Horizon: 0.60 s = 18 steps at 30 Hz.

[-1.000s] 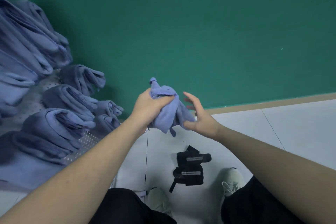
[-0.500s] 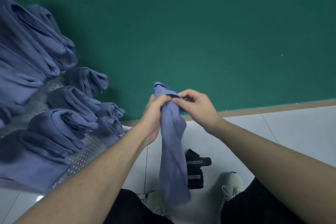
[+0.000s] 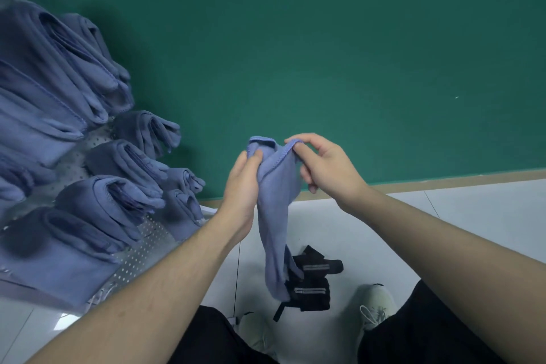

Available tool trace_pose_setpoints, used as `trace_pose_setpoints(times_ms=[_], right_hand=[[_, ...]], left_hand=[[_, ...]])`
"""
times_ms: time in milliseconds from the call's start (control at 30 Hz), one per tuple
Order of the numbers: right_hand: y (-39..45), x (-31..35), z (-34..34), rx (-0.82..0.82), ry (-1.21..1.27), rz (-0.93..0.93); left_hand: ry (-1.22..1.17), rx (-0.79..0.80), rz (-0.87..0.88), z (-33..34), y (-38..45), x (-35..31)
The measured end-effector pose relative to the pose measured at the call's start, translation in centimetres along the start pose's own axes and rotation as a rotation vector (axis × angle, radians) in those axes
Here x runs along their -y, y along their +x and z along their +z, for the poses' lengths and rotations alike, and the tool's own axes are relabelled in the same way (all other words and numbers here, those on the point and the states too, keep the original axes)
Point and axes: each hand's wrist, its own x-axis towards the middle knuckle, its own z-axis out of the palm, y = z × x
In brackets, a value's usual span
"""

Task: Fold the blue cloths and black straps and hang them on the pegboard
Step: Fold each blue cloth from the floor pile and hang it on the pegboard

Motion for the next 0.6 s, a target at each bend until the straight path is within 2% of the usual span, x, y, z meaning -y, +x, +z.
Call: trace_pose_setpoints(times_ms=[67, 167, 333, 500, 600], right_hand=[[-0.1, 0.9, 0.4, 0.022, 0.072, 0.071], [-0.4, 1.7, 1.4, 0.056, 0.192, 0.146], [0.3, 1.1, 2.0, -0.069, 0.081, 0.053], [-0.3, 0.2, 2.2, 0.029, 0.095, 0.031], [-0.4, 0.1, 2.2, -0.012, 0.071, 0.032]], left_hand=[[-0.071, -0.045, -0.015, 0.0, 0.3, -0.1], [-0.119, -0.018, -0.023, 0.5, 0.1, -0.3], [-0.153, -0.008, 0.006, 1.2, -0.6, -0.2], [-0.184, -0.019, -0.020, 1.9, -1.0, -0.2], [-0.212, 0.006, -0.039, 2.1, -1.2, -0.3]])
